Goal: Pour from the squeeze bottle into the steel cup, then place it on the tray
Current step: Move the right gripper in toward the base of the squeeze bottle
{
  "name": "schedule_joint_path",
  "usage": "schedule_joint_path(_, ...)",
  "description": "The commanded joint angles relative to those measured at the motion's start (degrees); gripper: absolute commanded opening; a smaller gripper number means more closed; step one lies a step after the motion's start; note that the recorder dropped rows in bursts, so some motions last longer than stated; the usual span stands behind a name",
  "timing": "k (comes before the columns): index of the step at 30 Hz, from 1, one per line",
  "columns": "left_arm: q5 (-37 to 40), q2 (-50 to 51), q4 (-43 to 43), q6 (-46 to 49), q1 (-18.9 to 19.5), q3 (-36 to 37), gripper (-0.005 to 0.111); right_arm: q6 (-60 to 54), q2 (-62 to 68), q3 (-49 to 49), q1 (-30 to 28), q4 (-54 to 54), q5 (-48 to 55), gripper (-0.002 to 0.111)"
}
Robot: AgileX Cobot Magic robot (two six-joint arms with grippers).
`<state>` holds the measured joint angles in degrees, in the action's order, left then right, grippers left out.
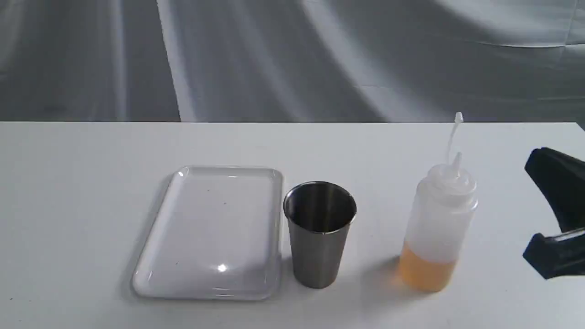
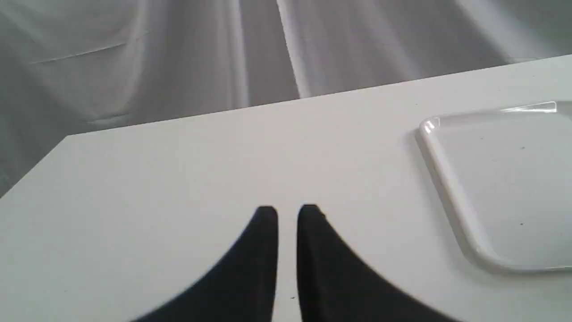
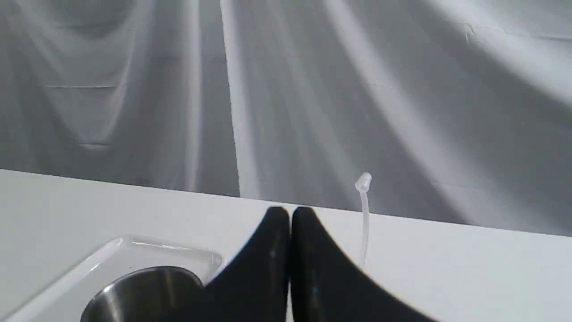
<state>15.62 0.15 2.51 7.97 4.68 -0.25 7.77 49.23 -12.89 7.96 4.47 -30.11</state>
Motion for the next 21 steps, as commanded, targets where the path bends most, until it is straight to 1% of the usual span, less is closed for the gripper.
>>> schedule_joint_path(1, -0.4, -0.1, 0.0, -0.1, 0.0, 0.3, 0.008, -0.5, -0.1, 2.1, 0.1, -3.1, -2.4, 0.0)
schedule_joint_path(3, -0.4, -0.1, 0.0, -0.1, 0.0, 0.3, 0.008, -0.5, -0.1, 3.0, 0.1, -5.0, -2.6, 0.0)
schedule_joint_path(7, -0.4, -0.1, 0.0, -0.1, 0.0, 0.3, 0.008, -0.2, 0.9, 3.8, 0.1, -5.1, -4.2, 0.0)
schedule_joint_path(13, -0.4, -0.1, 0.0, -0.1, 0.0, 0.3, 0.008, 4.9, 8.0, 3.9, 0.1, -5.1, -4.6, 0.0)
schedule_joint_path(18, -0.4, -0.1, 0.0, -0.1, 0.0, 0.3, 0.008, 6.1, 12.6, 5.7, 0.1, -4.5, -9.7, 0.0)
schedule_joint_path(21, -0.4, -0.1, 0.0, -0.1, 0.0, 0.3, 0.008, 6.1, 13.7, 6.6, 0.1, -4.5, -10.9, 0.0)
